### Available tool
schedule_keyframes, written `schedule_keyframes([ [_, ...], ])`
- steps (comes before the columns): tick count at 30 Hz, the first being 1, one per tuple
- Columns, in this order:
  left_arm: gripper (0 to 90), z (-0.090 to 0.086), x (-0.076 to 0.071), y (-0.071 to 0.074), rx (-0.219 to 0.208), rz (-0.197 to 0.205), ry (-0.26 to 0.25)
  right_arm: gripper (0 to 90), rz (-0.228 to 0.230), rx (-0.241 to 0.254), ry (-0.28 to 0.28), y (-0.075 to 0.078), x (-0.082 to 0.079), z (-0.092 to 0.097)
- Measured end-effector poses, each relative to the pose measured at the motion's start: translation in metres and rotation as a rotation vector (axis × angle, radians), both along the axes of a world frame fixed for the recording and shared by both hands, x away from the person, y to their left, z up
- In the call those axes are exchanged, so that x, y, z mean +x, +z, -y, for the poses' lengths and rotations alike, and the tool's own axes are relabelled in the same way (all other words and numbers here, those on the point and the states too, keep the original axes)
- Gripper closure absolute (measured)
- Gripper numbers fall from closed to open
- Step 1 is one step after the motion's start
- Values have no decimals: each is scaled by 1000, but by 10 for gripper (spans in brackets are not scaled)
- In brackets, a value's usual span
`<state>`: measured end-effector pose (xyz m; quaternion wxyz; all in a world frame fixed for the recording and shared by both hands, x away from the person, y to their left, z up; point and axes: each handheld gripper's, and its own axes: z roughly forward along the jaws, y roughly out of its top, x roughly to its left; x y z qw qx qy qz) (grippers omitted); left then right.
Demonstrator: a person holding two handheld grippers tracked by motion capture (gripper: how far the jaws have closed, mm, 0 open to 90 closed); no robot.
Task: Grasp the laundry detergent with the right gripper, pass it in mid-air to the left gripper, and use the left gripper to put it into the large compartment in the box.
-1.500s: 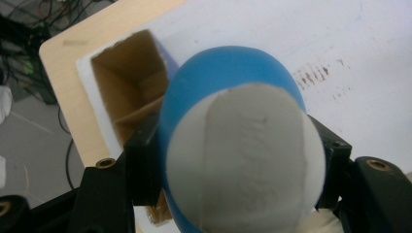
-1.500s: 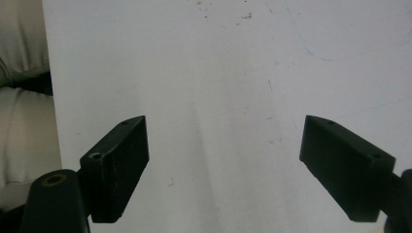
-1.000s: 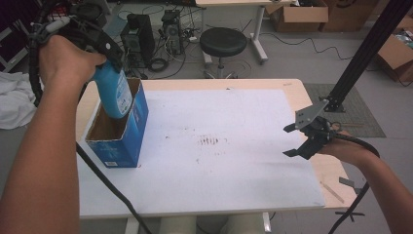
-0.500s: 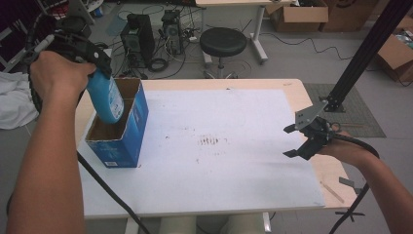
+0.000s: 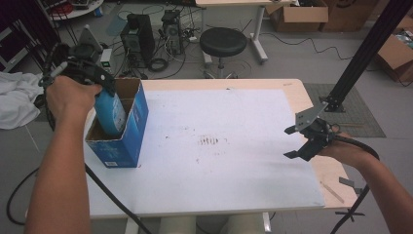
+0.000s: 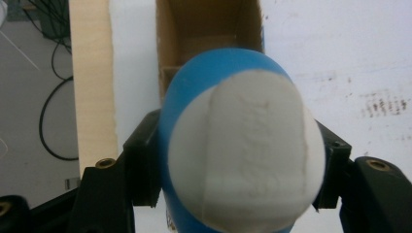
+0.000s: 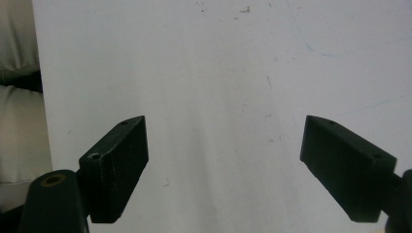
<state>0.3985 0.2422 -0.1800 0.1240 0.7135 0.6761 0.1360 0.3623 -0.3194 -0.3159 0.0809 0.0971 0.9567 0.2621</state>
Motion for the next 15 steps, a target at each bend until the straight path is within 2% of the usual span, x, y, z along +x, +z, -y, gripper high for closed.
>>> schedule_keyframes([
  [6, 381, -2, 7, -34, 11, -40, -31, 174, -5, -8, -12, -1, -3, 4],
  [12, 380, -2, 11, -61, 4, -40, -48, 174, -5, -10, -31, -1, -6, 8],
  [15, 380, -2, 12, -69, 12, -40, -49, 174, -8, -11, -34, -1, -6, 9],
])
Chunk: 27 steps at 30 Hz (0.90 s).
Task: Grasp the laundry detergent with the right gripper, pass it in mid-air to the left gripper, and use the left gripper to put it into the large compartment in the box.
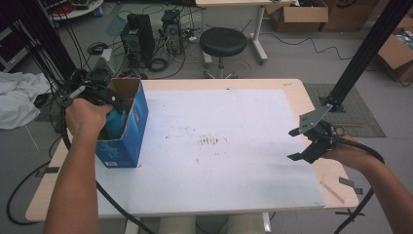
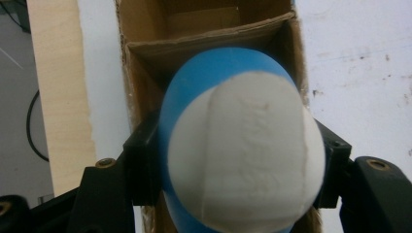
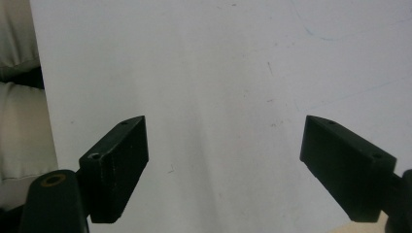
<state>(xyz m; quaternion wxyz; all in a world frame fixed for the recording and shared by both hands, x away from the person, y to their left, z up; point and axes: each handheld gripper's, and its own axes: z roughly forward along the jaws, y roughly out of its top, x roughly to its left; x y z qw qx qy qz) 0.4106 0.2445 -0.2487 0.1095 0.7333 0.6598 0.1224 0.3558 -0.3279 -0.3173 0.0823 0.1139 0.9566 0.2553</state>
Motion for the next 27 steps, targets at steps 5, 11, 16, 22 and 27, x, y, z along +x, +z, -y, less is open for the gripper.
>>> schedule_keyframes([
  [5, 381, 0, 1, -10, 9, 1, -6, 174, -6, -1, 1, -2, 1, -3],
  [11, 380, -3, 1, -24, 13, -15, -11, 174, -8, -2, 2, -3, 2, -5],
  [16, 380, -7, 1, -34, 16, -32, -13, 174, -12, 0, 2, -4, 3, -7],
  [22, 380, -7, 2, -36, 8, -29, -17, 175, -19, -7, 1, -6, 4, -8],
  [27, 378, -8, 2, -37, 6, -38, -15, 176, -17, 0, 2, -5, 4, -9],
])
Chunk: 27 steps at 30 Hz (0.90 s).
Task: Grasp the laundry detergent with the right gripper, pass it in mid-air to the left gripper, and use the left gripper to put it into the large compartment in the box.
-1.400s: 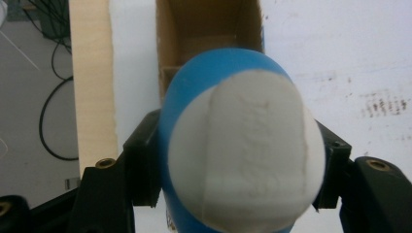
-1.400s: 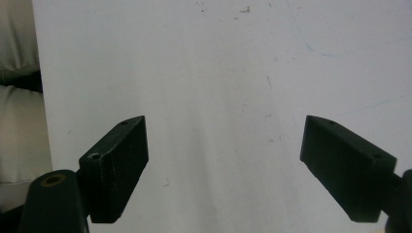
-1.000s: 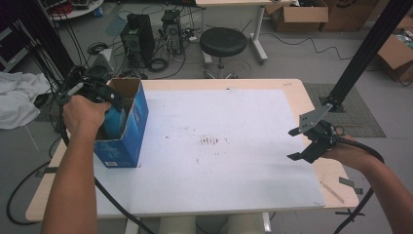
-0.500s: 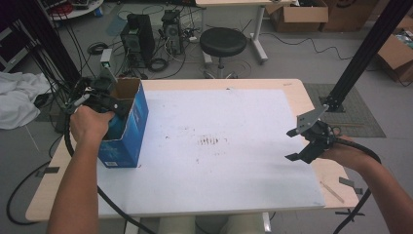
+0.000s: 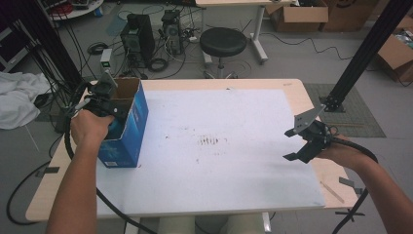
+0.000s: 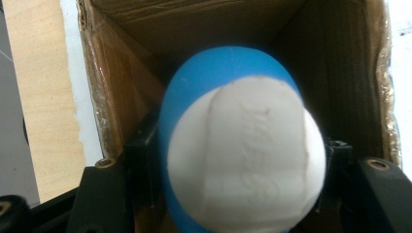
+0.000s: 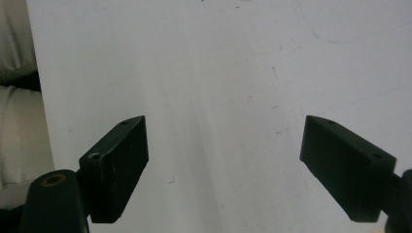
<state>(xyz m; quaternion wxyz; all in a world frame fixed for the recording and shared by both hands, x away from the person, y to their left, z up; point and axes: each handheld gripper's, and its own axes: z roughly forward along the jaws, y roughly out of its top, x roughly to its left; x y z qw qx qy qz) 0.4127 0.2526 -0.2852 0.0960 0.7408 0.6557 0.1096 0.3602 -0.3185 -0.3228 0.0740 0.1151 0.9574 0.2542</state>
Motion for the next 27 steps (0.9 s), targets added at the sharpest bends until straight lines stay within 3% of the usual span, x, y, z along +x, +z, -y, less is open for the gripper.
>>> schedule_keyframes([
  [15, 366, -1, -1, 0, -15, 14, 11, 178, -14, 8, -3, -3, -1, 0],
  [20, 358, -6, -2, 7, -60, 29, 19, 178, -18, 9, 0, -4, 0, -1],
  [27, 326, -7, -4, 13, -66, 48, 22, 178, -19, 7, 8, -4, 1, -5],
])
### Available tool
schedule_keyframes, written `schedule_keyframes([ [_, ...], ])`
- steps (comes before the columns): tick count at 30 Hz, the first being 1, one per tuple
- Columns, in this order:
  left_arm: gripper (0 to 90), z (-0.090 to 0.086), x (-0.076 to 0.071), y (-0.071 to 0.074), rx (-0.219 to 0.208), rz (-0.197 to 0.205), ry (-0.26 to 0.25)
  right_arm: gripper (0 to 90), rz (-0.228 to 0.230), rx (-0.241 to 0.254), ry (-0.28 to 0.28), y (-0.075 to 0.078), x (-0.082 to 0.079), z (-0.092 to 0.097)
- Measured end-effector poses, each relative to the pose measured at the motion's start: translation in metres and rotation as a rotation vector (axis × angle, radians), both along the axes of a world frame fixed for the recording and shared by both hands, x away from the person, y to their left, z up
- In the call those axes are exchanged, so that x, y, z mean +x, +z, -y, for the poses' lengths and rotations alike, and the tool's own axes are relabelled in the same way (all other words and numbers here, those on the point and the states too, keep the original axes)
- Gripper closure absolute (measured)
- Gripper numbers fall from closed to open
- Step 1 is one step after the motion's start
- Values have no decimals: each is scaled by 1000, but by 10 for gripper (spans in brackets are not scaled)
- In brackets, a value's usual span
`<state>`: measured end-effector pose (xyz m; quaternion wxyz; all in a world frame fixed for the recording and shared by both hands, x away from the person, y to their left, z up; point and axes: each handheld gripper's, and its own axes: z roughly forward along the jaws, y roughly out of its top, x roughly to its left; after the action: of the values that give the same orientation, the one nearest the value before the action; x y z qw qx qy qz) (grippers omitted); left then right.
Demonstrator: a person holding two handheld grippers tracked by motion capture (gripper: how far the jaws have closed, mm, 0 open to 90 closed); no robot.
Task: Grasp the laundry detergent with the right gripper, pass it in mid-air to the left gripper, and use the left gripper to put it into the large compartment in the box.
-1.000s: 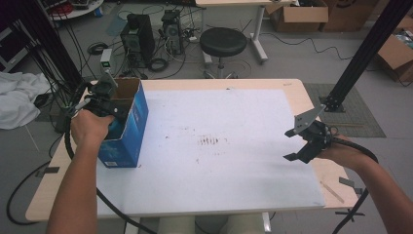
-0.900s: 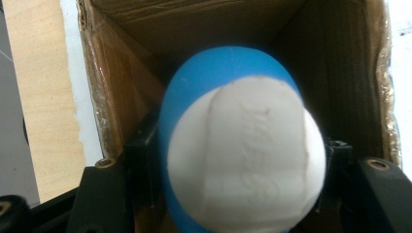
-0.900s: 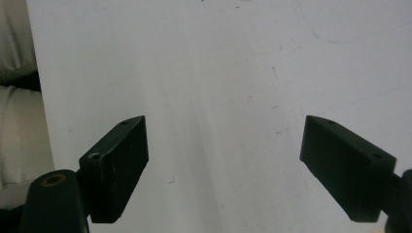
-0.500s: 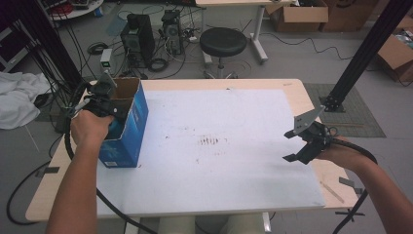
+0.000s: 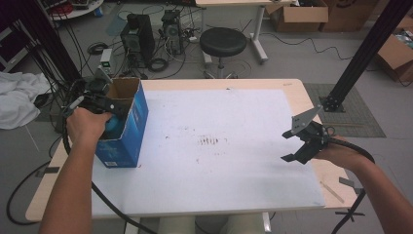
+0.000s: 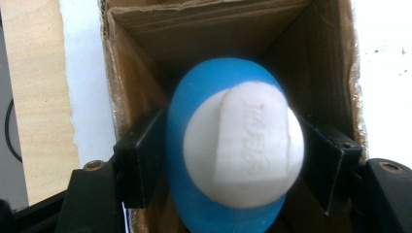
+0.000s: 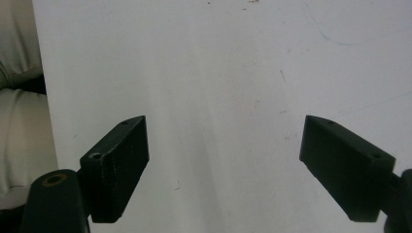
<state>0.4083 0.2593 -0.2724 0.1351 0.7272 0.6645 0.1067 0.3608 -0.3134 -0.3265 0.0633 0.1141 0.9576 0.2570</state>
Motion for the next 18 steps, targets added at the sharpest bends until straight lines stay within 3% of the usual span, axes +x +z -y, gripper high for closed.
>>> schedule_keyframes([
  [18, 309, 1, -9, 26, -8, 48, -26, 178, 8, 3, 8, 6, -3, -4],
])
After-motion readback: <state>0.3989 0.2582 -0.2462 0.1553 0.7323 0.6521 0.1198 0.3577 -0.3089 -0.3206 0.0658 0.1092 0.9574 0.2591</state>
